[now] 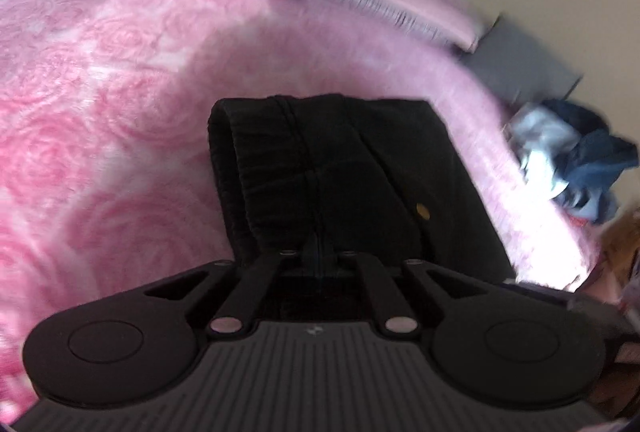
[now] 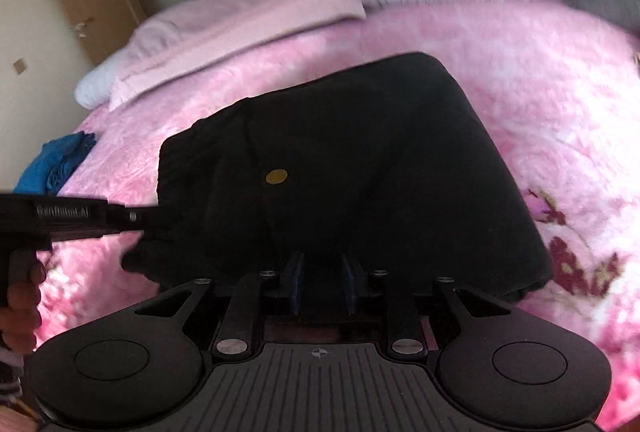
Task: Fold clothes
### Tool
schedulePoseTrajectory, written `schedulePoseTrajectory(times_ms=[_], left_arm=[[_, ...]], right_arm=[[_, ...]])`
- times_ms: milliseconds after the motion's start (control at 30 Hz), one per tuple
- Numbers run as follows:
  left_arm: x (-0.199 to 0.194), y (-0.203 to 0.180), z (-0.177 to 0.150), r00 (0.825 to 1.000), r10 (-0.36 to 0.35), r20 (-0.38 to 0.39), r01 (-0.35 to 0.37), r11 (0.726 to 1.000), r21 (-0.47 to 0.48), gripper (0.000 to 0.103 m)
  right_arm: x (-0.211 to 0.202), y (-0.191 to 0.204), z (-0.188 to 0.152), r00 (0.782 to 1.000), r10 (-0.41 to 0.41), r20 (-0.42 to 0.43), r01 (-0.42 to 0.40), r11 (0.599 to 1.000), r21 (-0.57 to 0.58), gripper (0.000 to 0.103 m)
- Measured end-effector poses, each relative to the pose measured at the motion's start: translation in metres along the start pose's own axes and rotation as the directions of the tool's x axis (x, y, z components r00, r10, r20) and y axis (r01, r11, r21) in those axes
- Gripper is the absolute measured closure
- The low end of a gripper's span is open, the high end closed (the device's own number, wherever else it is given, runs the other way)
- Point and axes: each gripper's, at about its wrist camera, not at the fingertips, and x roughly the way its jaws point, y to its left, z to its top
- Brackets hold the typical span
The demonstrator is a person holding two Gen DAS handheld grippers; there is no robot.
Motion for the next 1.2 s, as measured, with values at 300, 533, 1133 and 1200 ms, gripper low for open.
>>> schedulePoseTrajectory(times_ms=[300, 533, 1133, 1200], left_arm=[[-0.005, -0.026, 0.082, 0.99, 0.059, -0.126, -0.038, 0.985, 0.169, 0.099], [0.064, -0.011, 0.118, 0.973, -0.003, -0.23, 0.092, 0.92, 0.381, 0.098], [0.123, -0.06, 0.191, 0.906, -0.17, -0.387, 0.388, 0.696, 0.604, 0.099], [0.14, -0.086, 0.195, 0.895, -0.197, -0.4, 0.425, 0.653, 0.627, 0.098]], right_arm=[[-0.038, -0.015, 0.049, 0.987, -0.111, -0.113, 0.137, 0.957, 0.257, 0.079], [-0.021, 0.016, 0.05, 0.971, -0.232, -0.063, 0.237, 0.881, 0.409, 0.079], [-0.031, -0.005, 0.015, 0.802, -0.592, -0.08, 0.365, 0.379, 0.851, 0.079], [-0.03, -0.018, 0.012, 0.784, -0.615, -0.088, 0.347, 0.316, 0.883, 0.079]])
